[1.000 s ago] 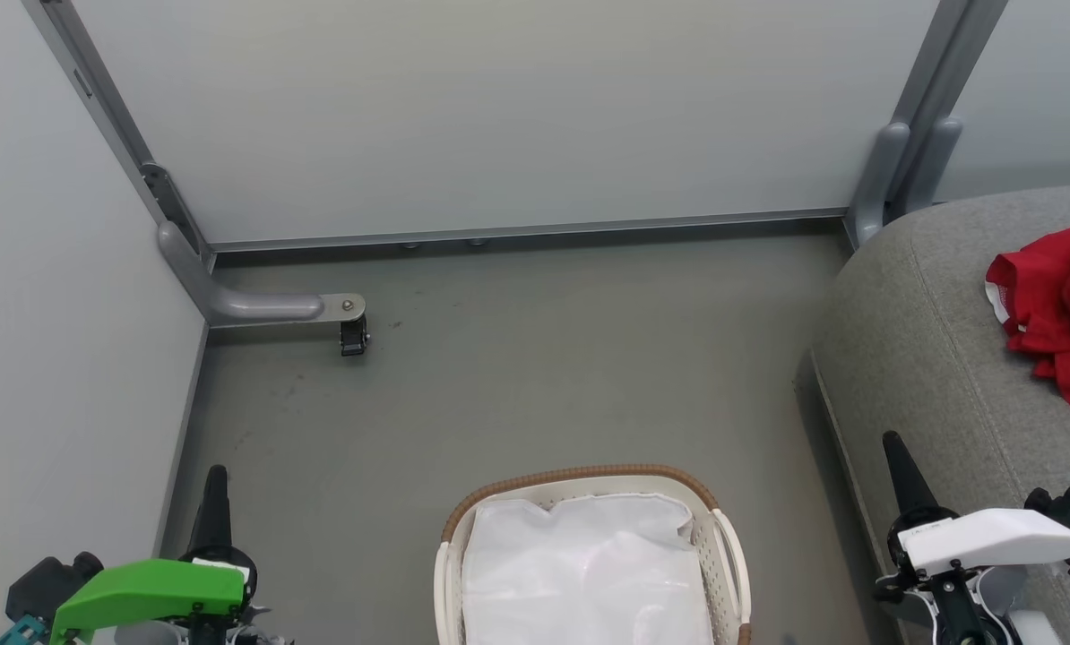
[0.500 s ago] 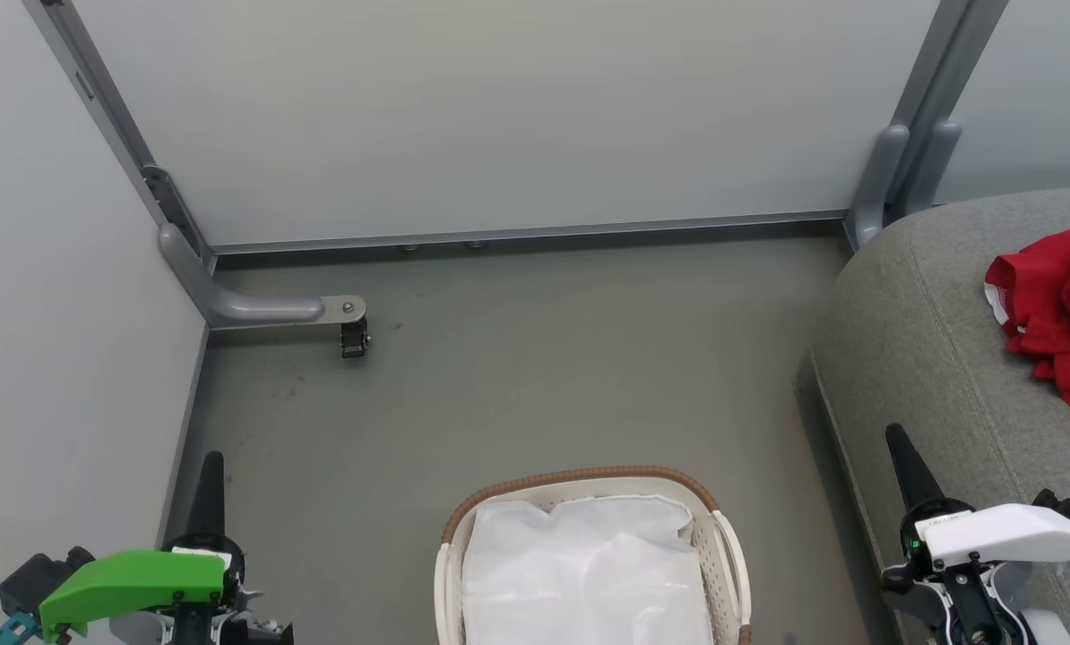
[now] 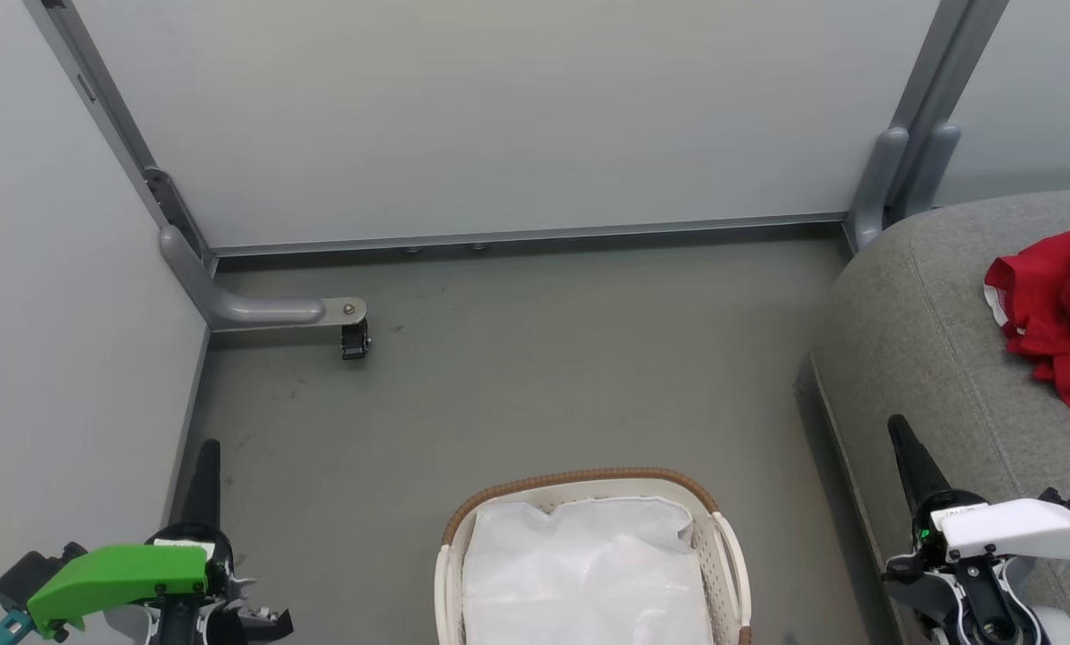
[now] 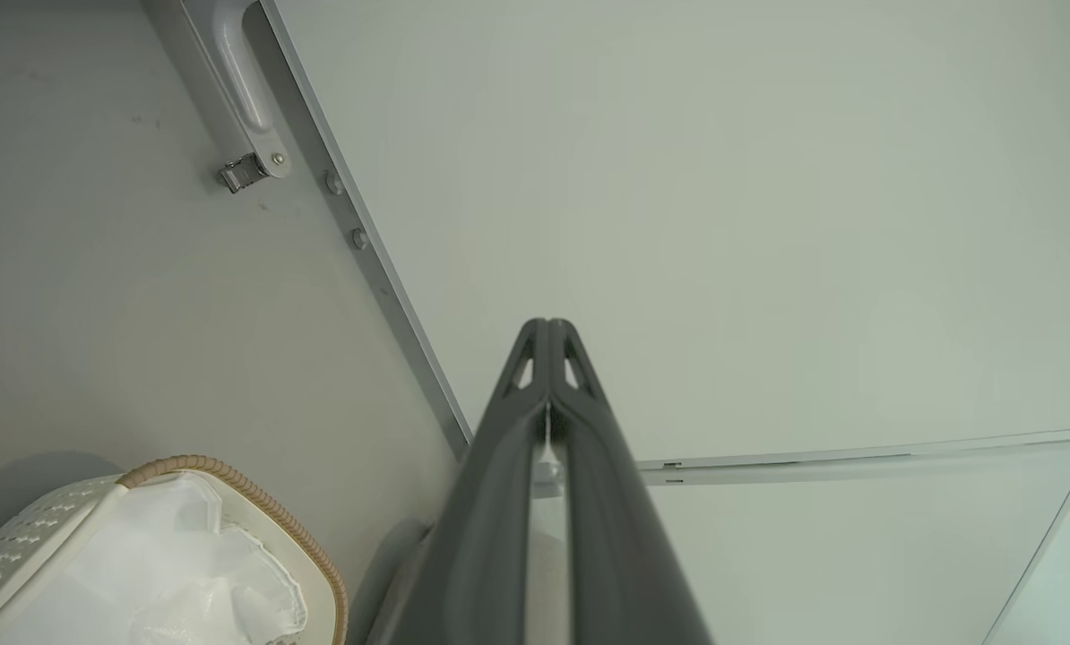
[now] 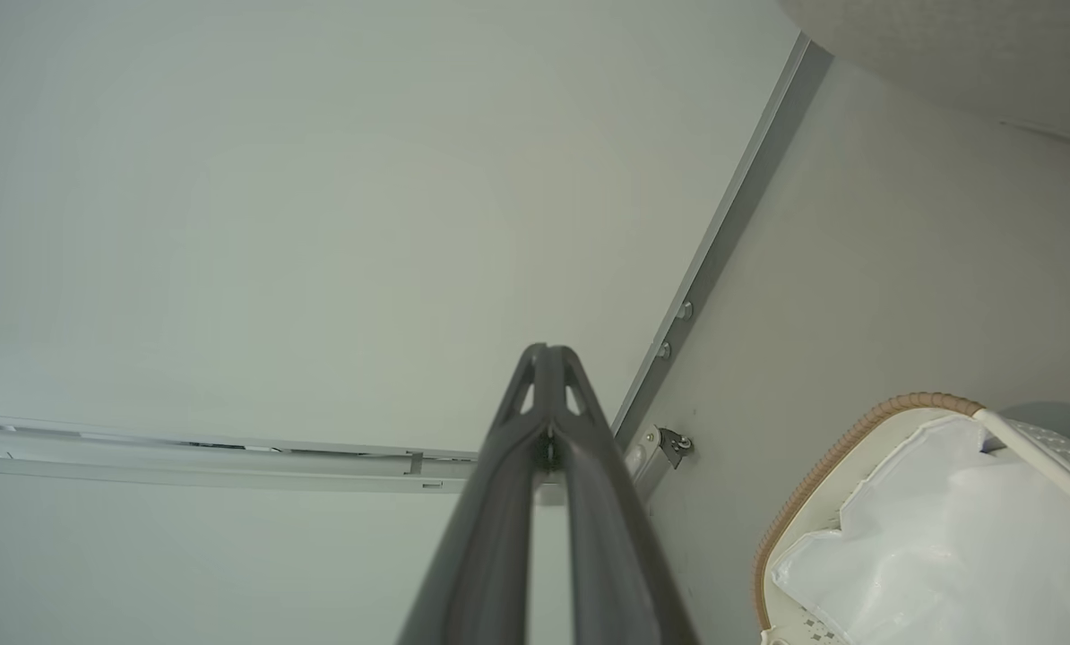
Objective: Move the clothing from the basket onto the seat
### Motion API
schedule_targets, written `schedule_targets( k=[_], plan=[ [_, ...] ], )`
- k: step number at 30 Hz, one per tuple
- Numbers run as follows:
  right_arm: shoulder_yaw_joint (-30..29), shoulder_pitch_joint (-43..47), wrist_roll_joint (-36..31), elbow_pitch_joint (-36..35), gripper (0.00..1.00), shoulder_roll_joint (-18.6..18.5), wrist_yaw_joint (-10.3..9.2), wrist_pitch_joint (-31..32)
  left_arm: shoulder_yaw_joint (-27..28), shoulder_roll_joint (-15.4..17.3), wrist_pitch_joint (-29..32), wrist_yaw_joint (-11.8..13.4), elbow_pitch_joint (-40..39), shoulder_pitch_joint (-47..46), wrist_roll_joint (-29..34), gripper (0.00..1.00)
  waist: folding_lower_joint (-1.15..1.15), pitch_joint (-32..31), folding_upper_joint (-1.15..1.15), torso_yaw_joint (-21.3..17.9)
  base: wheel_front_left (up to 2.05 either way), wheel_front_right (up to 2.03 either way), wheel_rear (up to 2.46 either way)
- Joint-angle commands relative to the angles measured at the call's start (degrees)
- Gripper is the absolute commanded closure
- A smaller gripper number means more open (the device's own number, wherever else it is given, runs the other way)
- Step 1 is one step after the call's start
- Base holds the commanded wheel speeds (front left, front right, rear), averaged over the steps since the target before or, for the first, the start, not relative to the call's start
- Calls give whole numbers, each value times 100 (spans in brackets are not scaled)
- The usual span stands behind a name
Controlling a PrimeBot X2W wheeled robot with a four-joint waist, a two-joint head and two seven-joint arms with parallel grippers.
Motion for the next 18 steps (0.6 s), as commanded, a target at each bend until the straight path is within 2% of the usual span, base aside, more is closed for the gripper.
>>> schedule_targets(
  k=[1, 18],
  plan=[
    [-31, -73, 135, -55, 100, -37, -3, 40, 33, 35, 44, -13, -48, -123, -122, 100, 0, -2, 0, 0, 0, 0, 0],
    [-89, -77, 881, -146, 100, -41, -3, 235, 97, 37, 242, -15, -140, -173, -831, 100, 0, -29, 0, 3, 0, 0, 0]
  ],
)
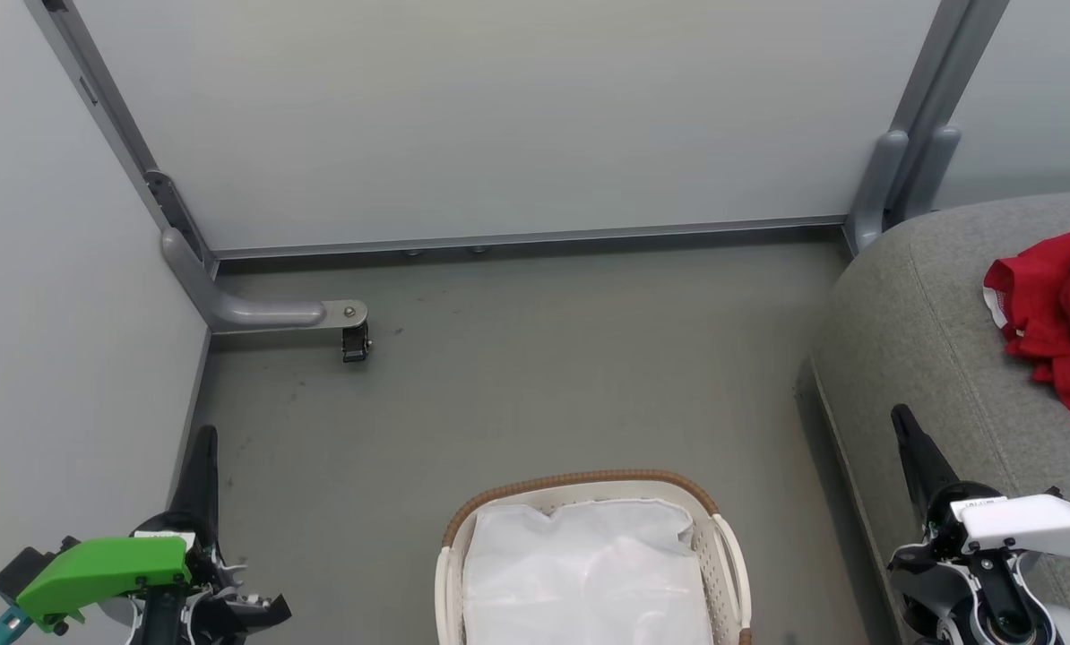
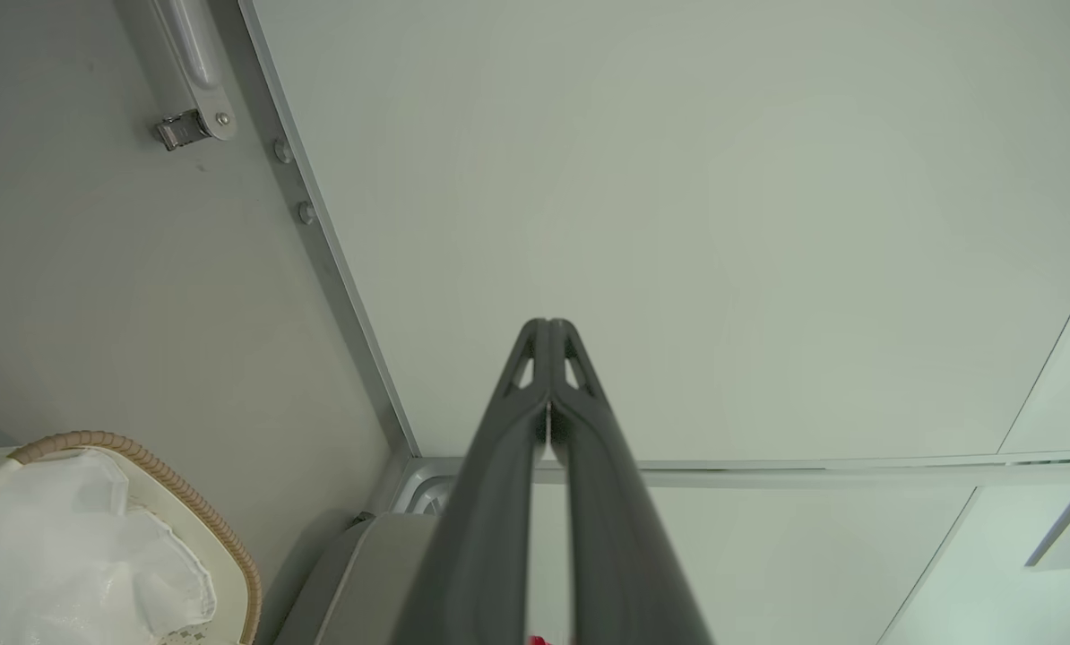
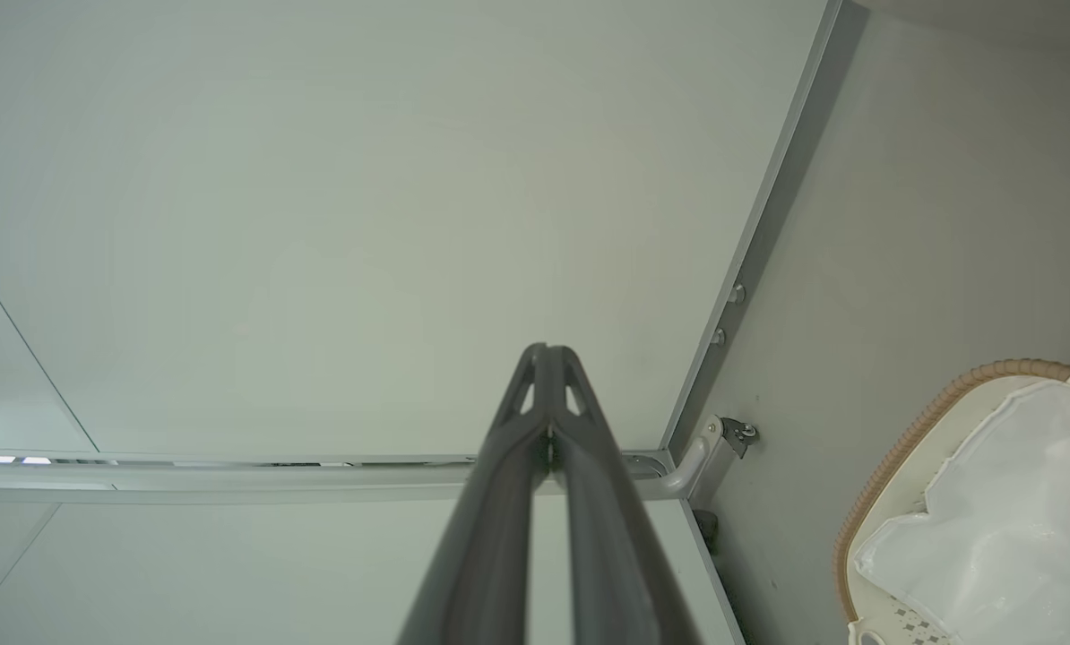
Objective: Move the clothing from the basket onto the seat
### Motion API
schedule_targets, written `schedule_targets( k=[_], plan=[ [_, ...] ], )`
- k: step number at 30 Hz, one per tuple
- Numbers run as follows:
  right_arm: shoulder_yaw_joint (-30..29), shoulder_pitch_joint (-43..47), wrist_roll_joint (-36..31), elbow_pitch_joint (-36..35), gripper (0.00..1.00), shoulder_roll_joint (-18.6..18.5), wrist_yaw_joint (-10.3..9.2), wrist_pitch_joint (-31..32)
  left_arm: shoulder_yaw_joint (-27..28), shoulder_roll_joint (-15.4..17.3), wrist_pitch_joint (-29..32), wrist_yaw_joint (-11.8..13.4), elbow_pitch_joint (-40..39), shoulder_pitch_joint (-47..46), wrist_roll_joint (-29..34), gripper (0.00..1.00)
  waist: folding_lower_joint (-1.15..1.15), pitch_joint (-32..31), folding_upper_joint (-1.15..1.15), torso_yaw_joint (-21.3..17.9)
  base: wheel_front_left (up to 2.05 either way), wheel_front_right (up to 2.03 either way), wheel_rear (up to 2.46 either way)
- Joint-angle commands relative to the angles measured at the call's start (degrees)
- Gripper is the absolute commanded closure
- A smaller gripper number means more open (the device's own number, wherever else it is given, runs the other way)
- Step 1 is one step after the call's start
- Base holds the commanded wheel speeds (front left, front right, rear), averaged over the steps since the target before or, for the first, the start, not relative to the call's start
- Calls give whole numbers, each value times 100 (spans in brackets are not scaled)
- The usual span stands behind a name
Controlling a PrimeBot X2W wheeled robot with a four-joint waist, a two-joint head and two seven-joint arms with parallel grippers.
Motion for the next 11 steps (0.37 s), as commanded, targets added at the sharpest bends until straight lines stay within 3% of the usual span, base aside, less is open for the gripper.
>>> schedule_targets(
  k=[1, 11],
  plan=[
    [-24, -55, 116, -37, 100, -37, -3, 46, 29, 35, 46, -15, -41, -106, -99, 100, 0, -2, 0, 0, 0, 0, 0],
    [-47, -57, 395, -72, 100, -38, -4, 115, 51, 36, 121, -16, -68, -127, -369, 100, 0, -14, 0, 1, 0, 0, 0]
  ],
)
